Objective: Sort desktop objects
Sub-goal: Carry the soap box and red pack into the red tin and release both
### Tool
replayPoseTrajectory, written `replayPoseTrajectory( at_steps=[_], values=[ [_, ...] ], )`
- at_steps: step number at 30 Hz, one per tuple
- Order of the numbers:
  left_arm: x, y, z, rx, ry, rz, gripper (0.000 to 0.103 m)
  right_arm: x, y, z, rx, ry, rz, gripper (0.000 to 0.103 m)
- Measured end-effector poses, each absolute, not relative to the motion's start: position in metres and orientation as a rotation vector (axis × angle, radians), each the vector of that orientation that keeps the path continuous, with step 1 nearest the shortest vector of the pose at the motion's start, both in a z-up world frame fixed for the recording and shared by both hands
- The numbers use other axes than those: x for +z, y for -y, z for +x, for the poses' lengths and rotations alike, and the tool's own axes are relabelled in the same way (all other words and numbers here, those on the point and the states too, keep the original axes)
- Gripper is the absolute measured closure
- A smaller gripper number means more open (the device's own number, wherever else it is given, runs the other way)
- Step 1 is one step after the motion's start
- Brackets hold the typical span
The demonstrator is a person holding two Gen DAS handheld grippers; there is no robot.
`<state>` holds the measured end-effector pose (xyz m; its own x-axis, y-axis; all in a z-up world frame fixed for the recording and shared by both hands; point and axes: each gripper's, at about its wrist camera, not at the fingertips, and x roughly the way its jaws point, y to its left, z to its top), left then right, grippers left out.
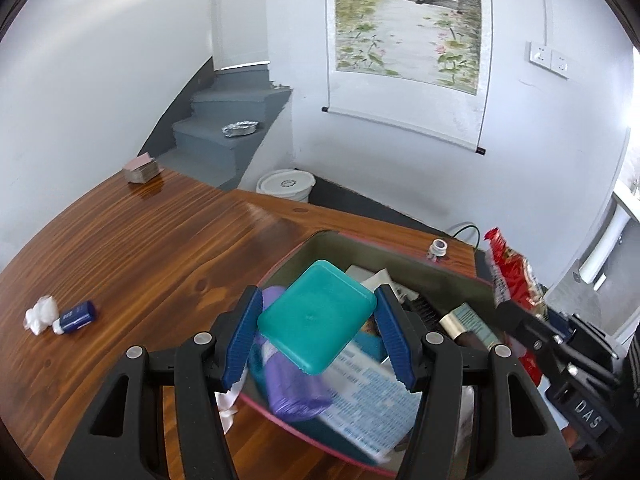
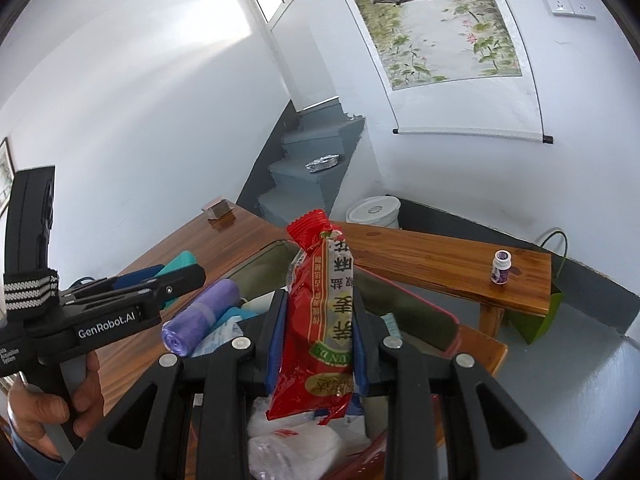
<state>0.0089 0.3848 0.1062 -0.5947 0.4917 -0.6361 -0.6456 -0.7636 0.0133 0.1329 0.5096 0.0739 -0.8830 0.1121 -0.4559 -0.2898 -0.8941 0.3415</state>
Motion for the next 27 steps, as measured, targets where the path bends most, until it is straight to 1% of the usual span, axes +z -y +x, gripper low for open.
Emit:
replayPoseTrajectory(
  at_steps=[6,8,11,14,15,27],
  values=[
    [0.103,-0.403,0.007,2.264,-0.325,-0.853,0.041,0.073,-0.514,0.131,2.803,-0.617,-0.657,0.071],
    [0.101,-0.404,0.008,2.254,-0.323,-0.857,0.041,0.073,-0.514,0.130,2.815,-0.628,-0.667,0.069],
    [0.103,-0.397,0.008,2.265,-0.284,-0.843,0.041,0.073,-0.512,0.129,2.828,-0.624,-0.673,0.069],
    [0.108,-0.389,0.008,2.273,-0.238,-0.831,0.035,0.072,-0.506,0.127,2.845,-0.619,-0.693,0.069],
    [0.110,-0.387,0.007,2.278,-0.229,-0.827,0.034,0.071,-0.504,0.126,2.849,-0.614,-0.700,0.069],
    [0.112,-0.354,-0.001,2.327,-0.164,-0.834,0.034,0.078,-0.485,0.118,2.878,-0.567,-0.720,0.069]
  ],
)
